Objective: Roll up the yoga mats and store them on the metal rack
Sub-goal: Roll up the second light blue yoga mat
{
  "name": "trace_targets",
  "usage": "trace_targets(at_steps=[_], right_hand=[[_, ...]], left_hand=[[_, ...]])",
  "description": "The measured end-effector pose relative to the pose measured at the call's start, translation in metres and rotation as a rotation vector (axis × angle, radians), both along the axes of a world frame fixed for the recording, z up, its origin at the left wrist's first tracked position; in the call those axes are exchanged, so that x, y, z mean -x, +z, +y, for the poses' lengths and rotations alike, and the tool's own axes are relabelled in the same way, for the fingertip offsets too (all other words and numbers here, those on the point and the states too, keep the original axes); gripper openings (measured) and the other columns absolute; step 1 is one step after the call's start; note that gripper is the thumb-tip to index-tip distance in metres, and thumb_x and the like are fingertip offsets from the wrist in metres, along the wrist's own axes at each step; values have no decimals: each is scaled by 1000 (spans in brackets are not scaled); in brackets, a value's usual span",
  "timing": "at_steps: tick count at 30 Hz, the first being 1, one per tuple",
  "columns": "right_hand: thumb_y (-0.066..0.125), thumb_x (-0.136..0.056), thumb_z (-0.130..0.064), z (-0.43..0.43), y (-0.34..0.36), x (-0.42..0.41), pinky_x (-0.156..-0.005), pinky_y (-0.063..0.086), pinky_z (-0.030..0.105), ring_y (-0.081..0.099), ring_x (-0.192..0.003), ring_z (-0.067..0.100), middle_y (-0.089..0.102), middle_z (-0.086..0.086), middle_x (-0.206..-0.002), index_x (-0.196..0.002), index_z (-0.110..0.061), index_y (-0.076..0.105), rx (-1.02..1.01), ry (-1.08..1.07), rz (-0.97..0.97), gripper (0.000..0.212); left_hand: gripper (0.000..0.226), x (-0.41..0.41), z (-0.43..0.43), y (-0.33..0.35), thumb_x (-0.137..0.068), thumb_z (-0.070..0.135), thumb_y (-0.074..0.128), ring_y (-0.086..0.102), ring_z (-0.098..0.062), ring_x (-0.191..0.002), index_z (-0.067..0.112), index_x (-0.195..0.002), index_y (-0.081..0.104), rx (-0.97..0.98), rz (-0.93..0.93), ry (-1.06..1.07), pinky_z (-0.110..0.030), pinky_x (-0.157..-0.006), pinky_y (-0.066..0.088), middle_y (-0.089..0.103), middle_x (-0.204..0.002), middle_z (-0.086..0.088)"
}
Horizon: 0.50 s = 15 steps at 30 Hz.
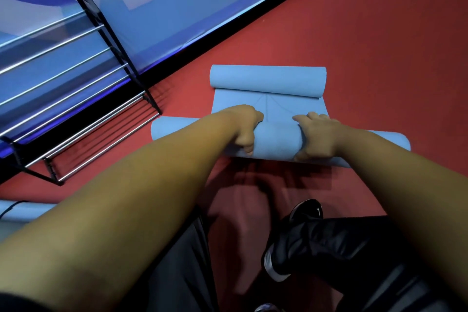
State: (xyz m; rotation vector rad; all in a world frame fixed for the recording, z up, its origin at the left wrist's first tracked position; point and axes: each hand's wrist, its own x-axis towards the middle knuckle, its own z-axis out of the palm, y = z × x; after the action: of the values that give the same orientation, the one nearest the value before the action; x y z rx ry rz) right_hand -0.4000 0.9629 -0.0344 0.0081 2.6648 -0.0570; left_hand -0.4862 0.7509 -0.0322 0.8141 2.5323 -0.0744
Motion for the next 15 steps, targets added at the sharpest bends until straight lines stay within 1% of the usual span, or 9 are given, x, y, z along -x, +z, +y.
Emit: trace_targets(at_steps=[1,2,3,5,6,8,10,12,15], right_hand=[[90,-63,-67,0,-3,-2,-114,40,50,40,-143,36,37,6,-155,-166,-25,19,-22,9,16,132],[93,-60,-67,-2,-6,-4,-111,40,50,40,-141,36,36,6,-152,-164,-25,19,-41,23,34,135],[94,-58,-64,-3,-8,-5,-107,42,50,43,-137,35,38,5,-149,-160,-25,23,-49,38,52,130],[93,-60,-52,-6,-11,-5,-94,46,46,49,-123,32,47,2,-139,-141,-25,35,-15,49,83,103],[90,-62,-47,-7,-10,-4,-87,47,44,52,-116,31,51,2,-133,-131,-25,39,4,45,94,88],[84,-64,-43,-9,-3,-1,-83,50,42,57,-104,30,57,1,-121,-118,-25,42,24,17,85,71],[84,-64,-42,-10,3,3,-85,56,42,62,-99,28,60,-1,-114,-117,-25,45,54,-27,47,67],[87,-64,-40,-10,6,5,-86,58,42,63,-101,28,61,-1,-115,-122,-24,48,74,-42,14,72],[89,-65,-40,-7,7,6,-87,58,42,62,-104,28,61,1,-120,-130,-23,49,94,-46,-1,79]], left_hand=[[63,1,-2,0,-58,38,99,64,-28,-94,22,-107,63,-7,-23,16,-42,-80,60,62,-107,-1],[60,2,-3,0,-57,38,99,66,-27,-94,24,-105,65,-14,-46,31,-40,-79,60,65,-103,2],[58,3,-5,-1,-57,38,99,67,-26,-93,26,-103,66,-19,-65,39,-38,-78,58,67,-101,4],[59,4,-8,-4,-59,37,98,67,-26,-95,26,-107,66,-9,-86,42,-36,-78,57,69,-105,3],[62,4,-9,-6,-62,38,97,66,-28,-97,25,-112,64,8,-85,43,-38,-81,58,68,-111,1],[72,2,-11,-9,-65,43,94,64,-30,-104,22,-123,57,55,-72,46,-46,-89,60,61,-124,-3],[89,-2,-11,-9,-63,53,94,56,-29,-114,21,-133,49,124,-26,29,-49,-96,56,50,-131,-2],[107,-7,-9,-7,-59,62,97,47,-30,-126,19,-140,43,184,33,4,-50,-99,51,42,-136,-5],[111,-11,-1,-3,-59,59,99,41,-33,-136,17,-146,45,215,109,36,-54,-96,50,39,-141,-8]])
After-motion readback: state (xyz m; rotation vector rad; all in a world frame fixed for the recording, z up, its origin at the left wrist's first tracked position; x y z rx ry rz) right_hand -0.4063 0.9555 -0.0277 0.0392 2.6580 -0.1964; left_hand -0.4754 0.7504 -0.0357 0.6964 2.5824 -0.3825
